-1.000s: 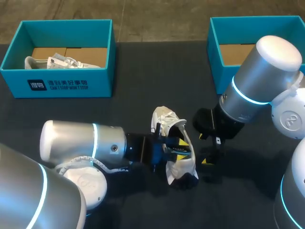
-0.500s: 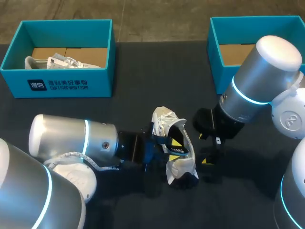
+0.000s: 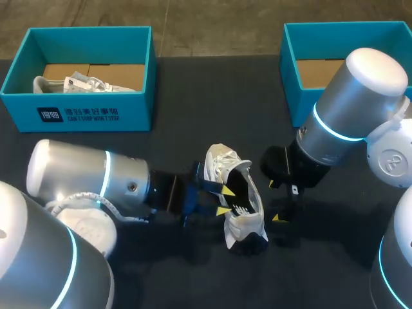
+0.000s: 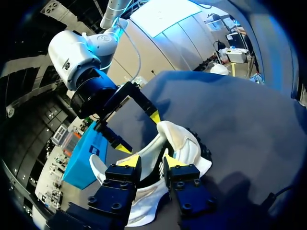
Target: Take the shoe out of the shoebox, open the shoe tongue, remove and reinsert the insole, then place the shoe into the shoebox
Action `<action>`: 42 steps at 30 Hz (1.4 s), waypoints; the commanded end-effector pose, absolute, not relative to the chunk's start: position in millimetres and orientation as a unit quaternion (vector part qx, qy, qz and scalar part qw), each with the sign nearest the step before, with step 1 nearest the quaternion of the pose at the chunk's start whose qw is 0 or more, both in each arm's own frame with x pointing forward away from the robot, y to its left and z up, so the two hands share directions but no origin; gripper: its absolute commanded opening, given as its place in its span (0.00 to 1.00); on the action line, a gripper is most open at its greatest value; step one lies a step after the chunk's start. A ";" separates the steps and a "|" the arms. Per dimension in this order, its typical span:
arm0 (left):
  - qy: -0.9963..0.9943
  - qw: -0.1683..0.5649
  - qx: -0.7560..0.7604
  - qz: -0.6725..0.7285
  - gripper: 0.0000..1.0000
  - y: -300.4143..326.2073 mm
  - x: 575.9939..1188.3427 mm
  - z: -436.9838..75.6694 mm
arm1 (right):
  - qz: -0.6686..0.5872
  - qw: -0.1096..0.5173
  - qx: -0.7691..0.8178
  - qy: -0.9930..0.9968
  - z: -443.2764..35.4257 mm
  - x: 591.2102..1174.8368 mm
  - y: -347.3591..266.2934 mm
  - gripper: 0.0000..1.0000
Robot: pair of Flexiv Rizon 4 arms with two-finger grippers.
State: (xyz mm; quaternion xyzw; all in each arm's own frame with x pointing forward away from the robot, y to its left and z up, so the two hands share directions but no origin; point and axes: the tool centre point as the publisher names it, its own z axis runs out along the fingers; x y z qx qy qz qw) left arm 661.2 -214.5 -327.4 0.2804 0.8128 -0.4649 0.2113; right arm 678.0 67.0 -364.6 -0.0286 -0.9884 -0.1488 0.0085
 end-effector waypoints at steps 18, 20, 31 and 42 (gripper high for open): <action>0.821 0.094 0.419 -0.377 0.00 -178.0 664.1 -300.1 | -0.177 0.011 0.001 -0.984 -345.7 689.3 25.0 1.00; 0.815 0.079 0.440 -0.369 0.00 -176.7 664.0 -298.1 | -0.179 0.011 0.001 -0.984 -340.5 691.4 11.7 1.00; 0.812 0.040 0.482 -0.327 0.00 -175.7 671.5 -289.8 | -0.166 0.021 -0.028 -0.986 -324.6 701.4 -36.5 1.00; 0.803 0.027 0.496 -0.330 0.00 -176.8 674.2 -289.8 | -0.166 0.021 -0.028 -0.986 -324.6 701.4 -36.5 1.00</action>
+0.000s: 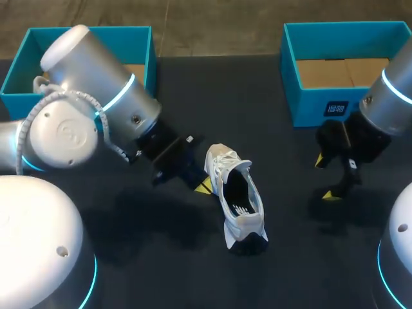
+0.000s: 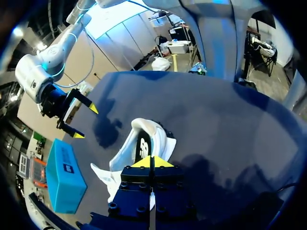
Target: Take the shoe out of the shoebox, open the shoe tongue, remove and reinsert the insole, then place the shoe into the shoebox
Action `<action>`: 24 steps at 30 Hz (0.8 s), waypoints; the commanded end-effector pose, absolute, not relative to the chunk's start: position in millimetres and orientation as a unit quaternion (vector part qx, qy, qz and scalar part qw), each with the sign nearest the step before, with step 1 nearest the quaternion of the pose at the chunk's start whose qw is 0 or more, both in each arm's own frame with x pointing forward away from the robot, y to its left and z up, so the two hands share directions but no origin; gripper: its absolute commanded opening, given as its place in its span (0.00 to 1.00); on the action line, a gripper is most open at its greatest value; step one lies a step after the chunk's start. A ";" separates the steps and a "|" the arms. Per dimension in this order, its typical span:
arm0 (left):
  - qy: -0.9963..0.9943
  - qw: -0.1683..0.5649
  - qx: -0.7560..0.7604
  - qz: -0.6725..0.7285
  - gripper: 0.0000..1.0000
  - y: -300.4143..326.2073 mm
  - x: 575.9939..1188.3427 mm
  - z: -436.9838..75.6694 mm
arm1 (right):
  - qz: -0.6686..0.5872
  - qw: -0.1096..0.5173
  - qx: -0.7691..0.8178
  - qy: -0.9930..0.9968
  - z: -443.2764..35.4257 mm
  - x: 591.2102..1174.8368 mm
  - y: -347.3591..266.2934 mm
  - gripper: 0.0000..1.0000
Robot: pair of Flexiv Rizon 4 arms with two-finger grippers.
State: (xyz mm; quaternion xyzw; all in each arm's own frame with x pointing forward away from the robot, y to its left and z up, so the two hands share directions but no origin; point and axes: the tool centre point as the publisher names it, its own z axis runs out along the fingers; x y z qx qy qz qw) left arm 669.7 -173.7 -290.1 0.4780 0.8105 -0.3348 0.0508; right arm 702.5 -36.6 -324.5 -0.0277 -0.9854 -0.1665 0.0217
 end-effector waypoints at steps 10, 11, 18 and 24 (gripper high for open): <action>0.767 -0.027 0.592 -0.245 0.00 -194.6 682.4 -280.1 | -0.139 0.031 -0.031 -0.989 -314.6 706.4 -78.4 1.00; 0.761 -0.033 0.602 -0.240 0.00 -197.1 682.8 -280.0 | -0.137 0.031 -0.034 -0.990 -315.1 707.3 -84.0 1.00; 0.741 -0.063 0.641 -0.189 0.00 -212.7 682.6 -286.3 | -0.138 0.040 -0.039 -0.989 -319.3 711.5 -109.9 1.00; 0.724 -0.095 0.666 -0.155 0.00 -222.2 678.2 -293.2 | -0.139 0.046 -0.036 -0.989 -321.6 712.0 -122.9 1.00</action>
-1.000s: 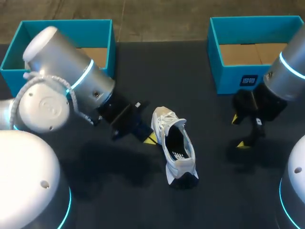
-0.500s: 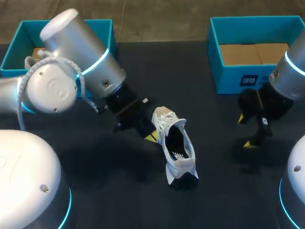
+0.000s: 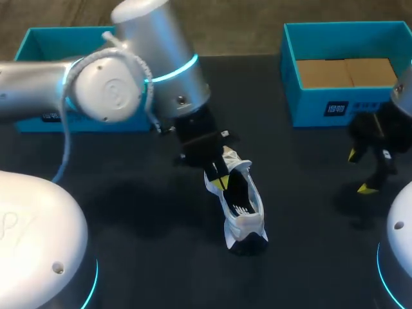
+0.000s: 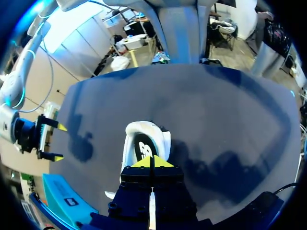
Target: Take the shoe out of the shoebox, open the shoe tongue, remove and reinsert the insole, then place the shoe into the shoebox
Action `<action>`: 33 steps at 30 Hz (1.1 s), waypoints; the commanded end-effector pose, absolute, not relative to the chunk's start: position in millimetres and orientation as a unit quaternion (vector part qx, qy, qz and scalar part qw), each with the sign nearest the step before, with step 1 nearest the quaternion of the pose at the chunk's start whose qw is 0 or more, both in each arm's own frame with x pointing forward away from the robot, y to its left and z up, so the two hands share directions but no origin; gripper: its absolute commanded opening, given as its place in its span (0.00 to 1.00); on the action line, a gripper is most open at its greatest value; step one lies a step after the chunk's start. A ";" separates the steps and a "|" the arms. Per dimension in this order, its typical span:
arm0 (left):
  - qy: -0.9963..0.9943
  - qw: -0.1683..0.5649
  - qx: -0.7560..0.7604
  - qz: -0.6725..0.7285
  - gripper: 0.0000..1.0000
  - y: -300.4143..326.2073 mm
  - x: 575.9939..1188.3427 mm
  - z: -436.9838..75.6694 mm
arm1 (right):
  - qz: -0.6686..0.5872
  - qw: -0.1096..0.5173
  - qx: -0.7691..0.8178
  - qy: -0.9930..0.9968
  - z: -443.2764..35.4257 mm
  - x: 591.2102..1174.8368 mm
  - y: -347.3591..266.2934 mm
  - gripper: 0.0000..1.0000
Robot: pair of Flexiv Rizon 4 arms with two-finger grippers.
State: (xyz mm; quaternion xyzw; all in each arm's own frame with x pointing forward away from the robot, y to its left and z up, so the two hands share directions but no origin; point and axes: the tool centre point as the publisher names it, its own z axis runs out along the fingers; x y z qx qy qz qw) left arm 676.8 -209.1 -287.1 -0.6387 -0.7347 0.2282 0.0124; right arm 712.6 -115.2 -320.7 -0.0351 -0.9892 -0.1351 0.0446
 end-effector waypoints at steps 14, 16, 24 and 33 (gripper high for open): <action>-0.697 0.162 -0.691 0.102 0.00 -236.1 665.0 -320.1 | -0.139 0.046 -0.036 -0.989 -321.6 712.0 -122.9 1.00; -0.697 0.165 -0.691 0.100 0.00 -236.4 665.6 -323.1 | -0.139 0.046 -0.036 -0.989 -321.6 712.0 -122.9 1.00; -0.688 0.181 -0.696 0.093 0.00 -239.6 664.2 -340.7 | -0.139 0.046 -0.036 -0.989 -321.6 712.0 -122.9 1.00; -0.681 0.189 -0.704 0.077 0.00 -237.0 655.6 -359.0 | -0.139 0.046 -0.036 -0.989 -321.6 712.0 -122.9 1.00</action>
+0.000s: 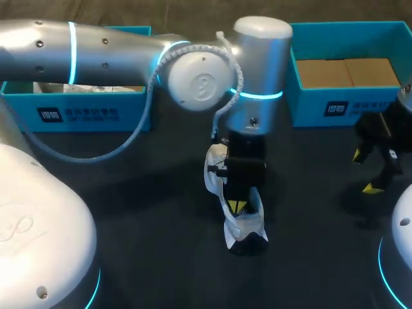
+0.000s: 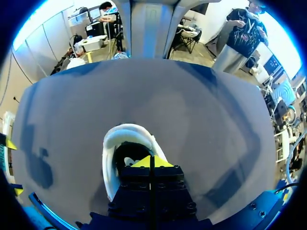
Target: Take the shoe out of the shoebox, open the shoe tongue, remove and reinsert the insole, then place the shoe into the shoebox
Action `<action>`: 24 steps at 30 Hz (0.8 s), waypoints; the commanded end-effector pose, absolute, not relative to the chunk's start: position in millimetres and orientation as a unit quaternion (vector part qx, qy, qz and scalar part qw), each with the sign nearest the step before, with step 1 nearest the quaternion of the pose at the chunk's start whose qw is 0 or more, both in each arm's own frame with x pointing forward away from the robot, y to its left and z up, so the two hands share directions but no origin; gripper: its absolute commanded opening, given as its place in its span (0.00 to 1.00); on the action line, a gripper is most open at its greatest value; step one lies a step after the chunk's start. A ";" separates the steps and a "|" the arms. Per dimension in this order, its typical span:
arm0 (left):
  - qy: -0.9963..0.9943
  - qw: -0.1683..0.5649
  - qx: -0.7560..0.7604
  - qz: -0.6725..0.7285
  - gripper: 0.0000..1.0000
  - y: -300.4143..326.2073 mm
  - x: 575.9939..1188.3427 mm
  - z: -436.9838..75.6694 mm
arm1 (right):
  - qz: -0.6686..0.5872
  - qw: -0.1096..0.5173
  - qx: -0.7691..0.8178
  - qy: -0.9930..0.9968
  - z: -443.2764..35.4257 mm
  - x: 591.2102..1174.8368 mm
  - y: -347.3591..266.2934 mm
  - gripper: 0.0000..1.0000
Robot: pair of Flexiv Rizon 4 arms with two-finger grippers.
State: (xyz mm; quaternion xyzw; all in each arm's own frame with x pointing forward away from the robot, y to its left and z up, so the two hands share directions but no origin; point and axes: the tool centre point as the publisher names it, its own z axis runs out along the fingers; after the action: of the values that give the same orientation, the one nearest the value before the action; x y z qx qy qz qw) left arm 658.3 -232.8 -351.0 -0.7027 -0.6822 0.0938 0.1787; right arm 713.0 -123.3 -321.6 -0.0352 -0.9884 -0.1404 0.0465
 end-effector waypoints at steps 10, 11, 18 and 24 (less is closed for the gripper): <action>-0.692 0.175 -0.693 0.098 0.00 -235.7 651.9 -378.8 | -0.139 0.046 -0.036 -0.989 -321.6 712.0 -122.9 1.00; -0.697 0.169 -0.690 0.095 0.00 -235.5 651.7 -381.0 | -0.139 0.046 -0.036 -0.989 -321.6 712.0 -122.9 1.00; -0.720 0.148 -0.669 0.113 0.00 -235.0 653.7 -396.2 | -0.139 0.046 -0.036 -0.989 -321.6 712.0 -122.9 1.00; -0.729 0.135 -0.660 0.120 0.00 -237.9 656.2 -410.3 | -0.139 0.046 -0.036 -0.989 -321.6 712.0 -122.9 1.00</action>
State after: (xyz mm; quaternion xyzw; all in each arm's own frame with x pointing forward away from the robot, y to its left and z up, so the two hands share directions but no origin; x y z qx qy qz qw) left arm 656.5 -241.0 -402.0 -0.6614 -0.7279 0.1111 0.1424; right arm 712.6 -123.5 -321.4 -0.0351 -0.9884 -0.1405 0.0462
